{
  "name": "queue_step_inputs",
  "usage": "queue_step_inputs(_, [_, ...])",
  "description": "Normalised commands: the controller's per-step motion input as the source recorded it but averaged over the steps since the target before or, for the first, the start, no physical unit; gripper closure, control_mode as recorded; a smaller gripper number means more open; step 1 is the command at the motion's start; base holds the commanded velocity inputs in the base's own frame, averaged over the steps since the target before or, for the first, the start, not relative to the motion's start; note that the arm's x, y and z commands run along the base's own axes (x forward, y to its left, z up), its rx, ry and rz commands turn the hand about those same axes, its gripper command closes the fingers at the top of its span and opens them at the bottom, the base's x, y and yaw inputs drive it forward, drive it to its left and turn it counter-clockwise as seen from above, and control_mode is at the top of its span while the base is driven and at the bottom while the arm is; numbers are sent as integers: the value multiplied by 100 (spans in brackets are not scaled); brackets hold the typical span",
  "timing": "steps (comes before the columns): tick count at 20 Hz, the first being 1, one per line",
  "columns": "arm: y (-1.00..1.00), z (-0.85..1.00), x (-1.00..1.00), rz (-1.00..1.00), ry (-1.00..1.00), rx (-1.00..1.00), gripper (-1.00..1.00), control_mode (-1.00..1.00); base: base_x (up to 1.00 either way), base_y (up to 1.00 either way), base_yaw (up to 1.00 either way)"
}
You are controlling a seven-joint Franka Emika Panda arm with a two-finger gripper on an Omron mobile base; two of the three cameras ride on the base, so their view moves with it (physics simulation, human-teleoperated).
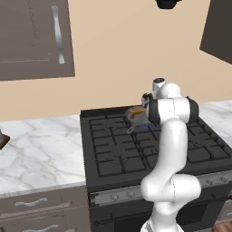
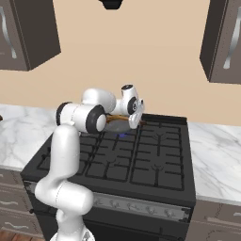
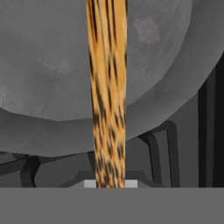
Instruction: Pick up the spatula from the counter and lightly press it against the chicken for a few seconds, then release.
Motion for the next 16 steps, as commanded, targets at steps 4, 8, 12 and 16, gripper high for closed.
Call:
queue_step_inputs(4, [0, -11, 0, 0, 0, -1, 100, -100, 0, 0, 0])
queue_step_inputs(8, [0, -6, 0, 0, 0, 0, 100, -100, 0, 0, 0])
queue_step_inputs(12, [0, -1, 0, 0, 0, -1, 100, -100, 0, 0, 0])
queue_step_inputs(16, [0, 17, -4, 3, -5, 0, 100, -100, 0, 0, 0])
